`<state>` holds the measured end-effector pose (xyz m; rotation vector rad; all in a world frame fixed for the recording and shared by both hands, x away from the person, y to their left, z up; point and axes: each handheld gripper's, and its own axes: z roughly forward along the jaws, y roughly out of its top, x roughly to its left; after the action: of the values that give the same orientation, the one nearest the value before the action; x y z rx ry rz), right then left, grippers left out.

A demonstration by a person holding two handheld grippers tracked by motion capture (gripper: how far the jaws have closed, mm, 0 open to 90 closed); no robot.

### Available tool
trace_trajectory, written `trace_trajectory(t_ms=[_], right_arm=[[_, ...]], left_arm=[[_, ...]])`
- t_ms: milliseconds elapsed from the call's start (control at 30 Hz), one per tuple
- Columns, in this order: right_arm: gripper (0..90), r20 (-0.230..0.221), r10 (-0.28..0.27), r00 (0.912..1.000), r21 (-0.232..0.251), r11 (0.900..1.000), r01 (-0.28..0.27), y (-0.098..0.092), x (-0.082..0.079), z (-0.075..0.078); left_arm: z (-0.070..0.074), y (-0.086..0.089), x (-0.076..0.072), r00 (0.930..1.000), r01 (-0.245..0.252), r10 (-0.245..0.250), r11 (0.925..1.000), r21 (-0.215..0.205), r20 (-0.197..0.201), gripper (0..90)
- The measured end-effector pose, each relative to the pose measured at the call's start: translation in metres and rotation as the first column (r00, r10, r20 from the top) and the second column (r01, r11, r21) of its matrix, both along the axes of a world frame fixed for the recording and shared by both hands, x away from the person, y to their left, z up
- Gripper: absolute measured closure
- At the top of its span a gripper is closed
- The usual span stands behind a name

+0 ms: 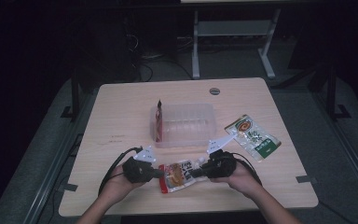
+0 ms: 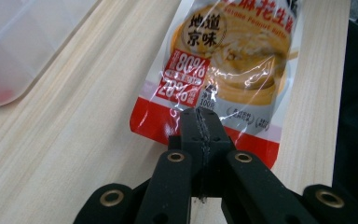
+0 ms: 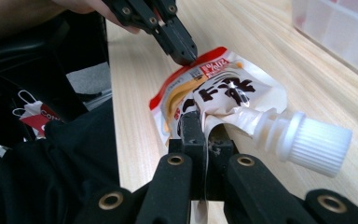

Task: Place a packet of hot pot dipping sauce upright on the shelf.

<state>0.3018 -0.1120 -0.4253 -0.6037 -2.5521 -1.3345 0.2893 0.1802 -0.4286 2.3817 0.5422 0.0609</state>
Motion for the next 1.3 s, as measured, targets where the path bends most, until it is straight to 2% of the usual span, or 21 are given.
trace_trajectory(t_ms=[100,133,333,433,600,667,833,1033,1167,1233,1300], right_arm=[[89.8,0.003,0.002,1.0,0.007,1.0,-0.002,-0.001,0.0,0.002],[89.8,-0.003,0.007,1.0,0.019,1.0,-0.007,-0.001,-0.001,0.003],[89.8,-0.003,0.026,0.9997,0.056,0.998,-0.026,0.001,-0.003,0.008],[89.8,0.005,0.043,0.9991,0.081,0.996,-0.043,0.005,-0.006,0.013],[89.8,0.006,0.063,0.998,0.119,0.991,-0.063,0.01,-0.008,0.018],[89.8,0.02,0.073,0.9971,0.126,0.989,-0.075,0.013,-0.009,0.02],[89.8,0.014,0.076,0.997,0.144,0.987,-0.077,0.016,-0.01,0.022],[89.8,0.011,0.073,0.9973,0.146,0.987,-0.073,0.015,-0.009,0.023],[89.7,0.011,0.059,0.9982,0.151,0.987,-0.06,0.011,-0.009,0.024],[89.7,0.019,0.047,0.9987,0.143,0.988,-0.049,0.01,-0.009,0.024],[89.7,0.024,0.04,0.9989,0.141,0.989,-0.043,0.008,-0.008,0.024]], left_arm=[[-0.002,-0.003,-0.001,1.0,0.002,-0.002,1.0,0.003,-0.002,89.8],[-0.003,-0.005,0.0,0.9998,0.016,-0.016,0.9997,0.02,0.008,89.8],[-0.004,-0.014,-0.001,0.9997,0.025,-0.025,0.9997,0.007,0.001,89.8],[-0.004,-0.021,-0.001,0.9986,0.051,-0.051,0.9986,0.009,0.01,89.9],[-0.004,-0.028,-0.003,0.9983,0.057,-0.057,0.9982,-0.018,0.006,89.8],[-0.005,-0.031,-0.003,0.9981,0.062,-0.062,0.9973,-0.039,0.002,89.8],[-0.004,-0.039,-0.006,0.9966,0.082,-0.081,0.9954,-0.05,0.014,89.8],[-0.003,-0.034,-0.004,0.9968,0.08,-0.08,0.995,-0.06,0.009,89.8],[0.0,-0.027,-0.003,0.9981,0.062,-0.062,0.9953,-0.074,0.001,89.8],[0.001,-0.024,-0.003,0.9985,0.054,-0.055,0.9953,-0.081,-0.005,87.5],[0.003,-0.019,-0.002,0.9984,0.057,-0.057,0.9961,-0.068,0.002,84.4]])
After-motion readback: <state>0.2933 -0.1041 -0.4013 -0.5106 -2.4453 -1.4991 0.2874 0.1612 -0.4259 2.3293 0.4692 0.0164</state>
